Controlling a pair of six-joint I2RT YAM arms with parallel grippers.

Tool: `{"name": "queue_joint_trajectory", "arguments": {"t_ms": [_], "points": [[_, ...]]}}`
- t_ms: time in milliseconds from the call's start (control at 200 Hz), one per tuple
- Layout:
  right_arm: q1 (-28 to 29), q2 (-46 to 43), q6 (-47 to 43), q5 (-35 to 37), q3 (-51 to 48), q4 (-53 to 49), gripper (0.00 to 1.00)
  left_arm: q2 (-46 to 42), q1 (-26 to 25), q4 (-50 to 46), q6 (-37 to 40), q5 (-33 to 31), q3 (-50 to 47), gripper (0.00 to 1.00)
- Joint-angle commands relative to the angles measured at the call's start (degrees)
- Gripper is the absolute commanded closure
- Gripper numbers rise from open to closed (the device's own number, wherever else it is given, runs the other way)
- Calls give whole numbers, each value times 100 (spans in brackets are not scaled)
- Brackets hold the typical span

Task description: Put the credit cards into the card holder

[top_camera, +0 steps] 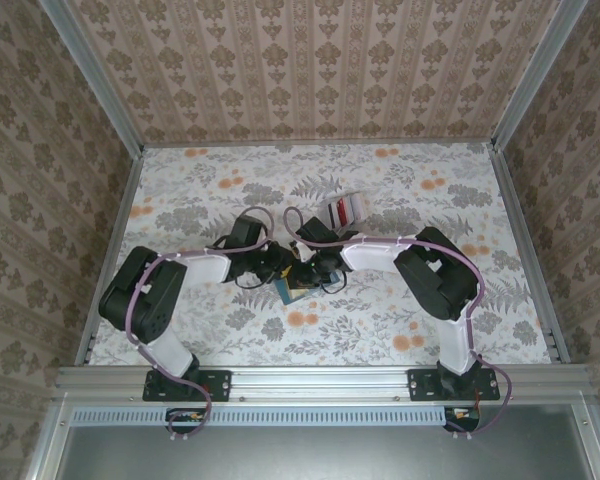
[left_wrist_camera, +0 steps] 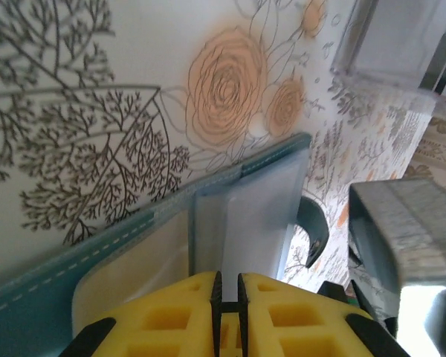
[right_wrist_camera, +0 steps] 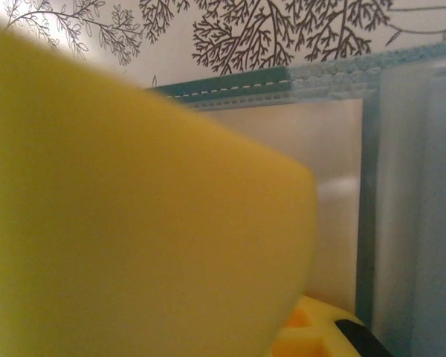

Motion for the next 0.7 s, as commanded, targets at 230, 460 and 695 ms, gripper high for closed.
{"name": "queue_joint_trajectory", "arguments": {"t_ms": [230,460,695], "points": [[-76,-88,116,341,-292,-87,86,-547,153,-1159,664,-564,-630,83],[-205,-454,99,385,-309,-71,81,-161,244,-1006,857,-575,-672,84],[-805,-759,-163,687,-369,-305,76,9,239,-917,935,-485,-560,84]]}}
